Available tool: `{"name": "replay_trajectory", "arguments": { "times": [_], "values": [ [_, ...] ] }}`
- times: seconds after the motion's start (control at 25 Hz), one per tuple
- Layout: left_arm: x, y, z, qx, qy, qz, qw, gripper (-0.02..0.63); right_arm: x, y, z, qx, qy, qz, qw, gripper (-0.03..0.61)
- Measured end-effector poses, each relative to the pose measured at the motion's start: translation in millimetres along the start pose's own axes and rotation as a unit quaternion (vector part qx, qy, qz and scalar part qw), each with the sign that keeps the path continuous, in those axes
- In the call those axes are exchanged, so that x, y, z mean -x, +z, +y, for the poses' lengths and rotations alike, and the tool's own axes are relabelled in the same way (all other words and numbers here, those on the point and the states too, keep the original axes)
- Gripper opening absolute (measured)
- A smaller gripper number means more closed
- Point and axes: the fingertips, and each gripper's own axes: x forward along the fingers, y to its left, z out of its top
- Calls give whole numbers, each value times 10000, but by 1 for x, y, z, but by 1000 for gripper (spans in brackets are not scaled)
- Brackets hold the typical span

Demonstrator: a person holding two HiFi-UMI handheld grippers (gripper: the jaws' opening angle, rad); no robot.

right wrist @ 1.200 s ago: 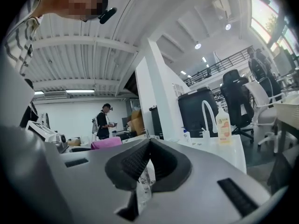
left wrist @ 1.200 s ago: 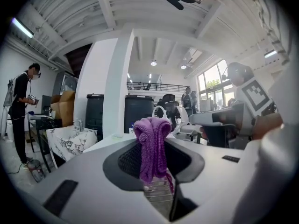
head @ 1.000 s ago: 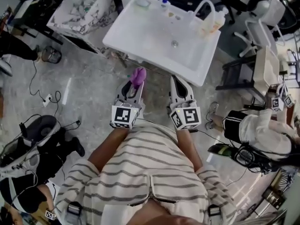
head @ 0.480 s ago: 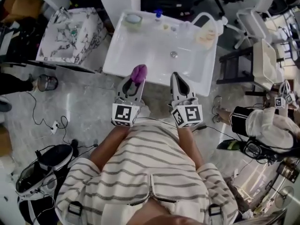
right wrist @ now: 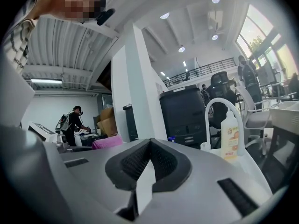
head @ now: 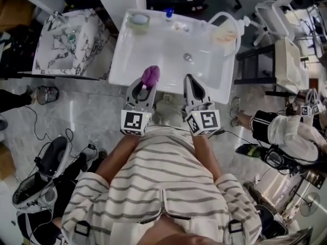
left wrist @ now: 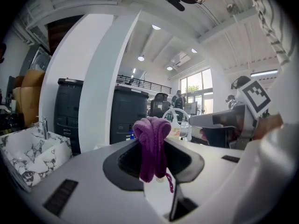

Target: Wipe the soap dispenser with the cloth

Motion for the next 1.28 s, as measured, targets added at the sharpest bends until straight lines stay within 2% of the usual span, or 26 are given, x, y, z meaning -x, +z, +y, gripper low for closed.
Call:
{"name": "replay_trajectory", "arguments": {
  "times": [0.44, 0.96, 1.28],
  "values": [
    [-66, 7, 29, -169, 33, 95, 9998, 117, -75, 5, -35, -14, 169, -24, 9999, 9],
    [-143, -2, 72, 27, 262, 356, 9990, 117, -171, -8, -70, 122, 386, 345, 9986, 9],
    [-173, -9, 96, 98, 414, 456, 9981, 117, -217, -24, -87, 180, 386, 475, 9980, 9]
  ]
}}
